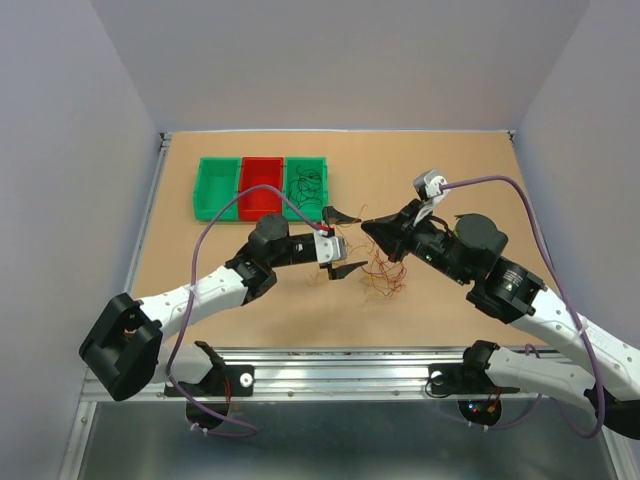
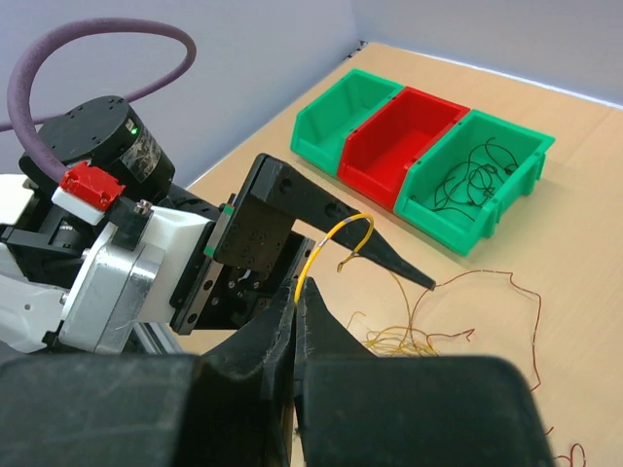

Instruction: Untangle the cables

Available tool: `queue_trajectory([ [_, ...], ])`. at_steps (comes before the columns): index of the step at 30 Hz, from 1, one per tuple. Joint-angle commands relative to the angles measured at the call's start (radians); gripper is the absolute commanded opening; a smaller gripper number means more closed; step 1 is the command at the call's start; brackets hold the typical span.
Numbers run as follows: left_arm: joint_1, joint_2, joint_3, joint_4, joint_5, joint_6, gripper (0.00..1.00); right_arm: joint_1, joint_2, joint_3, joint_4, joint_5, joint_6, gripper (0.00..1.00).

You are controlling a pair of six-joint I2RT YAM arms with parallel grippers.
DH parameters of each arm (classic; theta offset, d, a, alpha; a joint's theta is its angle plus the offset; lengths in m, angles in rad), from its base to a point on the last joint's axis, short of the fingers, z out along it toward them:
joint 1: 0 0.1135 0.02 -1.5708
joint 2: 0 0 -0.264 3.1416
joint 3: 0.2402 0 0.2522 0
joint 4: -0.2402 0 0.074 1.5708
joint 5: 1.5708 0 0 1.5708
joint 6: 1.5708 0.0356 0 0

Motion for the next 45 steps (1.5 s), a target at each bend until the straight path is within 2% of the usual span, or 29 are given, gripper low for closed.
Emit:
queue_trajectory([
  [1, -0.001, -0.014, 0.053, 0.0, 0.113, 0.021, 0.99, -0.003, -0.009, 0.072, 0.027, -0.018, -0.019, 0.01],
  [10, -0.007, 0.037, 0.08, 0.0, 0.146, -0.022, 0.99, -0.001, -0.014, -0.002, 0.168, 0.001, 0.011, 0.01],
  [15, -0.013, 0.063, 0.074, 0.072, 0.036, -0.098, 0.99, -0.001, -0.063, -0.121, 0.305, 0.108, 0.068, 0.01],
  [19, -0.018, 0.078, 0.041, 0.223, -0.047, -0.225, 0.99, -0.001, -0.077, -0.158, 0.373, 0.201, 0.114, 0.01],
  [27, -0.035, 0.08, 0.024, 0.289, -0.137, -0.264, 0.96, -0.001, -0.076, -0.235, 0.487, 0.314, 0.208, 0.0],
  [33, -0.04, 0.083, 0.013, 0.312, -0.188, -0.256, 0.94, -0.001, -0.067, -0.244, 0.492, 0.363, 0.238, 0.01],
  [41, -0.07, 0.09, 0.016, 0.31, -0.239, -0.221, 0.78, 0.0, -0.041, -0.243, 0.5, 0.378, 0.248, 0.01],
  [42, -0.072, 0.092, 0.018, 0.306, -0.233, -0.22, 0.71, 0.0, -0.037, -0.241, 0.501, 0.38, 0.251, 0.01],
  [44, -0.076, 0.092, 0.024, 0.3, -0.233, -0.21, 0.65, 0.0, -0.032, -0.24, 0.502, 0.384, 0.252, 0.01],
  [45, -0.078, 0.094, 0.025, 0.294, -0.237, -0.206, 0.58, 0.0, -0.029, -0.24, 0.5, 0.384, 0.254, 0.0],
])
